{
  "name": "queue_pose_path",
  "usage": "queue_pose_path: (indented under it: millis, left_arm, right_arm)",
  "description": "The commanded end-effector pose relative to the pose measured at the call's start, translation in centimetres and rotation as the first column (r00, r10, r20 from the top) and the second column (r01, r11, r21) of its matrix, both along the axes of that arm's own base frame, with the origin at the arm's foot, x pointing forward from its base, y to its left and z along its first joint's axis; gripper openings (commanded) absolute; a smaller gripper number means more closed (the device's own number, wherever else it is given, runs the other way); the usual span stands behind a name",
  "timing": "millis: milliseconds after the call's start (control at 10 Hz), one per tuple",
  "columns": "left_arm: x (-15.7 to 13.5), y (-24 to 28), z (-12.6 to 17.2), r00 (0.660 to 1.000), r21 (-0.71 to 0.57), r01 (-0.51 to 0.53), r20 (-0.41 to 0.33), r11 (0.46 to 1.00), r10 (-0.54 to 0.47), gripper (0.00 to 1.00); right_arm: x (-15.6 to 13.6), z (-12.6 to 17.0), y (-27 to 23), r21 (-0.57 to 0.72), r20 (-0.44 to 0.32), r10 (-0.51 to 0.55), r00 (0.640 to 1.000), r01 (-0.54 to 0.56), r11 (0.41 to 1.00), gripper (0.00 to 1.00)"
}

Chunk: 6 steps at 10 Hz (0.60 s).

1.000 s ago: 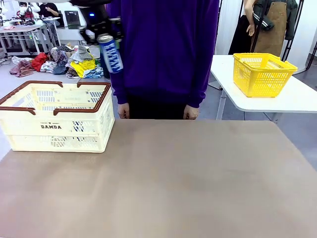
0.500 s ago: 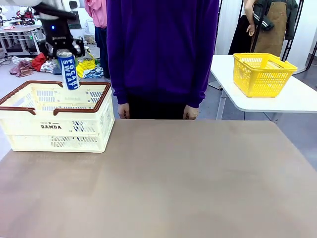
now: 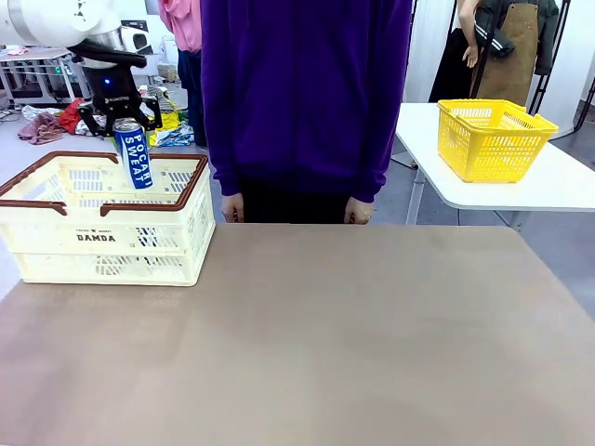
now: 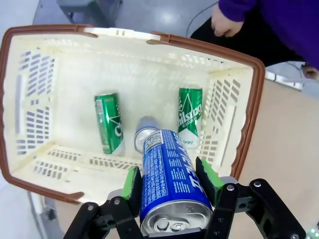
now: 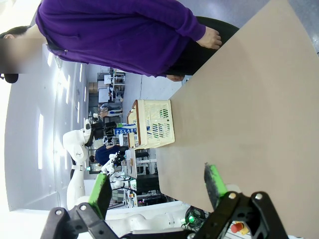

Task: Place the drinks into the Shopping basket.
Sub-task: Pick up one drink and place it into the Shopping basket.

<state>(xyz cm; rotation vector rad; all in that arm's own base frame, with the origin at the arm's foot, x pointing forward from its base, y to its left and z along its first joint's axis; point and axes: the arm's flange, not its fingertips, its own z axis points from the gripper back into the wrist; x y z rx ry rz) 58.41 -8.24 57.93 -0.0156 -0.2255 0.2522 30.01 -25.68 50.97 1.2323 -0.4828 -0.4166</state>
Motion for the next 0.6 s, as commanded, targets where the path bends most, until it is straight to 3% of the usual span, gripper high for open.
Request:
queue_pose_path:
  millis: [0,100,300,500]
  left_arm:
    - [-0.5,0.2,1.3,1.0,0.032,0.026,0.005,0.999,-0.026,0.0]
    - [0.0,0.0,0.0,1.0,0.0,0.0,0.0,1.0,0.0,0.0]
    - [1.8,-2.2,-0.4,0.995,0.004,0.069,0.072,0.998,-0.069,0.0]
    - [2.9,-2.2,-1.5,0.992,0.01,0.104,0.067,0.995,-0.104,0.0]
  right_arm:
    - [0.1,0.1,0.0,0.003,0.029,0.007,1.0,-0.007,1.0,1.0]
    - [0.1,0.1,0.0,0.003,0.029,0.007,1.0,-0.007,1.0,1.0]
    - [0.1,0.1,0.0,0.003,0.029,0.007,1.0,-0.007,1.0,1.0]
    - [0.1,0.1,0.0,0.003,0.029,0.007,1.0,-0.007,1.0,1.0]
